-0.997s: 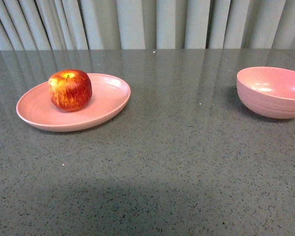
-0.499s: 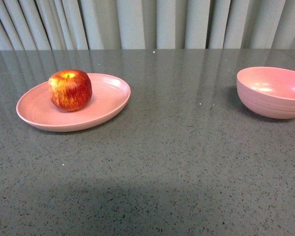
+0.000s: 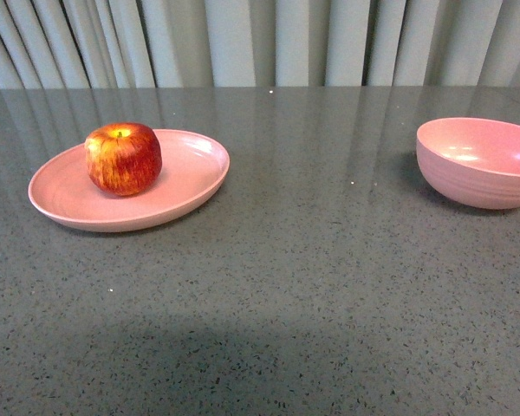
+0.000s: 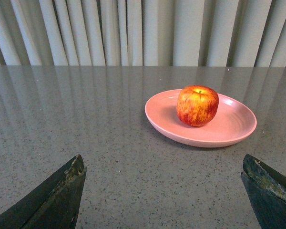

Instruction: Move apple from plate to bowl

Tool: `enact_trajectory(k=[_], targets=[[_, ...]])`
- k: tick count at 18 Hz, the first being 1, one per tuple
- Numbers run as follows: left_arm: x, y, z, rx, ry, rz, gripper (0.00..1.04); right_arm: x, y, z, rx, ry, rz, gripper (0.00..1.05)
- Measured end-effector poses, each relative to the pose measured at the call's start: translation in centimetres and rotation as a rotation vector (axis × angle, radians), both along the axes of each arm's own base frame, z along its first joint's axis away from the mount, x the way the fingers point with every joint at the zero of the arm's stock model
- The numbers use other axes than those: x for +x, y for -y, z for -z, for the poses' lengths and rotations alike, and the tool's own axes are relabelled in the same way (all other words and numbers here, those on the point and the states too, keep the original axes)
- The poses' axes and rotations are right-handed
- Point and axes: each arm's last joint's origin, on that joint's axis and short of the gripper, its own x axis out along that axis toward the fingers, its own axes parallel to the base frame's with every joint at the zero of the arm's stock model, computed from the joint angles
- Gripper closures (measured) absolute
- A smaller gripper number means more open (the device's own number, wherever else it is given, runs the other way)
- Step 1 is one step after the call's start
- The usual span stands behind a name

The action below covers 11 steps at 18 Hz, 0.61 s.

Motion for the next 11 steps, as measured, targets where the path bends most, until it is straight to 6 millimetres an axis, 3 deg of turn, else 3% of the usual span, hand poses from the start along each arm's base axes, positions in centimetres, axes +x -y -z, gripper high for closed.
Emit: enact_trajectory(k=[3,6,9,11], targets=[[0.0,0.0,0.0,0.000,0.000,0.000,0.07,1.1,-0.2,-4.4,0.049,0.136,0.003,0.07],[0.0,0.0,0.0,0.000,0.000,0.000,0.07,4.2,0.0,-7.8,-0.001,0.191,-0.002,0.07],[0.0,0.0,0.0,0.000,0.000,0.000,0.07,10.3,0.8,-12.3,-0.072,0.193,-0.007,0.07],[0.0,0.0,0.0,0.000,0.000,0.000,0.07,15.0,1.2,-13.2,-0.089,0.095,-0.031,0.07]])
